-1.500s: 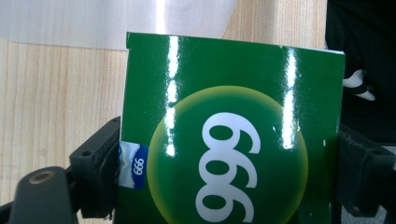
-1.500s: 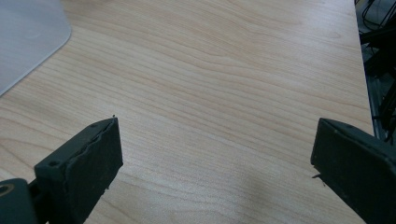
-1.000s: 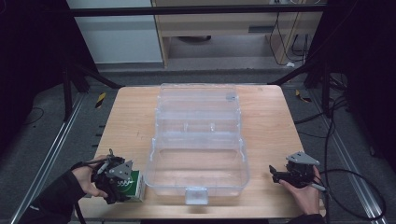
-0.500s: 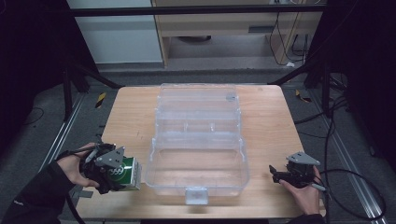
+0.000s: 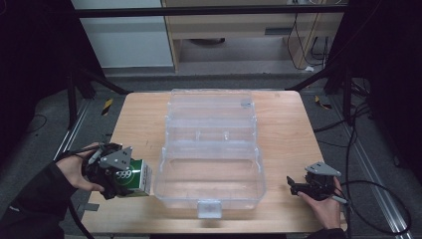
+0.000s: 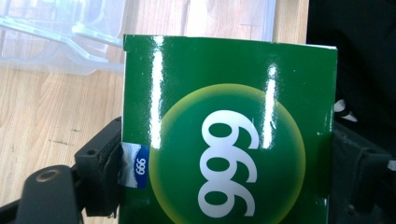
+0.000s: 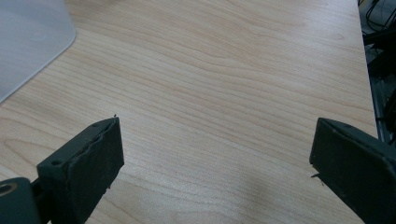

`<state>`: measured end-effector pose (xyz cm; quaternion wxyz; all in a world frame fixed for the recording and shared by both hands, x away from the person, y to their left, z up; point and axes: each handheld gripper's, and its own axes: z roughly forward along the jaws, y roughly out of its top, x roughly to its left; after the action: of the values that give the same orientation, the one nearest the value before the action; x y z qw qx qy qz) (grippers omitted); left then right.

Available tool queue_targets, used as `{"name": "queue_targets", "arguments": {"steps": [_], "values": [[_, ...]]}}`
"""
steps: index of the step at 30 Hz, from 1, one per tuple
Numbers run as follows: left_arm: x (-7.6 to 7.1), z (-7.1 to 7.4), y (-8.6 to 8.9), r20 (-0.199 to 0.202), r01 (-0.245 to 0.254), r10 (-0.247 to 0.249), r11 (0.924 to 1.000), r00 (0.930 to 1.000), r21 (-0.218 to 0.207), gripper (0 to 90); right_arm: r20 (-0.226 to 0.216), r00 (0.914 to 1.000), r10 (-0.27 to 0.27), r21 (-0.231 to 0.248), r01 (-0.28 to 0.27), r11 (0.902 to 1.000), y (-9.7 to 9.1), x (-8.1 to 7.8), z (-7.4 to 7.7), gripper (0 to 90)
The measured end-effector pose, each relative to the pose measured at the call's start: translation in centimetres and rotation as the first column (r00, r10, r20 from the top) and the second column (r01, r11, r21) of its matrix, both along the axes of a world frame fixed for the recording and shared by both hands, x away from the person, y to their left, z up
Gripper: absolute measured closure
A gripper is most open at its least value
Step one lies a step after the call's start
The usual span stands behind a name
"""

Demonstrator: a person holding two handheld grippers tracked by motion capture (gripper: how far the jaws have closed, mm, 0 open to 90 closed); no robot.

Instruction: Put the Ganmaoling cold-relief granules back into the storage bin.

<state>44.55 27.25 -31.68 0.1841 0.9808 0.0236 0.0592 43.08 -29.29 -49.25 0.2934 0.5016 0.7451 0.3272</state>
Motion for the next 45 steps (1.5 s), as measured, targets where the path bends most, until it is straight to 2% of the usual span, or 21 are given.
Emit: {"name": "queue_targets", "arguments": {"steps": [9,11,15,25,27,32,45], "values": [[0.9,0.6,-1.5,-0.006,0.011,-0.011,0.9999,0.9999,0.001,14.7,0.000,1.0000,0.002,0.000,-0.002,1.0000,0.0,0.0,0.0,3.3],[1.0,0.7,-2.0,-0.001,0.022,-0.022,0.9997,0.9998,0.010,14.6,-0.001,1.0000,0.002,0.001,-0.002,1.0000,0.0,0.0,0.0,3.4],[1.3,1.0,-2.9,0.007,0.024,-0.024,0.9997,0.9997,0.002,14.7,0.000,1.0000,0.004,0.000,-0.004,1.0000,0.0,0.0,0.0,3.4],[2.2,1.5,-5.9,0.023,0.087,-0.087,0.9962,0.9959,0.000,14.7,0.000,1.0000,0.004,0.004,-0.004,1.0000,0.0,0.1,0.0,3.3],[2.3,1.4,-6.4,0.019,0.089,-0.089,0.9960,0.9958,-0.007,14.7,0.001,1.0000,0.006,0.005,-0.006,1.0000,0.0,0.1,0.0,3.4],[2.7,1.1,-7.7,0.013,0.103,-0.103,0.9946,0.9946,0.015,14.7,-0.001,1.0000,0.007,0.009,-0.007,0.9999,0.0,0.1,0.0,3.4],[3.2,0.2,-9.7,-0.012,0.120,-0.119,0.9924,0.9928,0.029,14.8,0.000,0.9999,0.012,0.006,-0.012,0.9999,0.0,0.1,0.0,3.4]]}}
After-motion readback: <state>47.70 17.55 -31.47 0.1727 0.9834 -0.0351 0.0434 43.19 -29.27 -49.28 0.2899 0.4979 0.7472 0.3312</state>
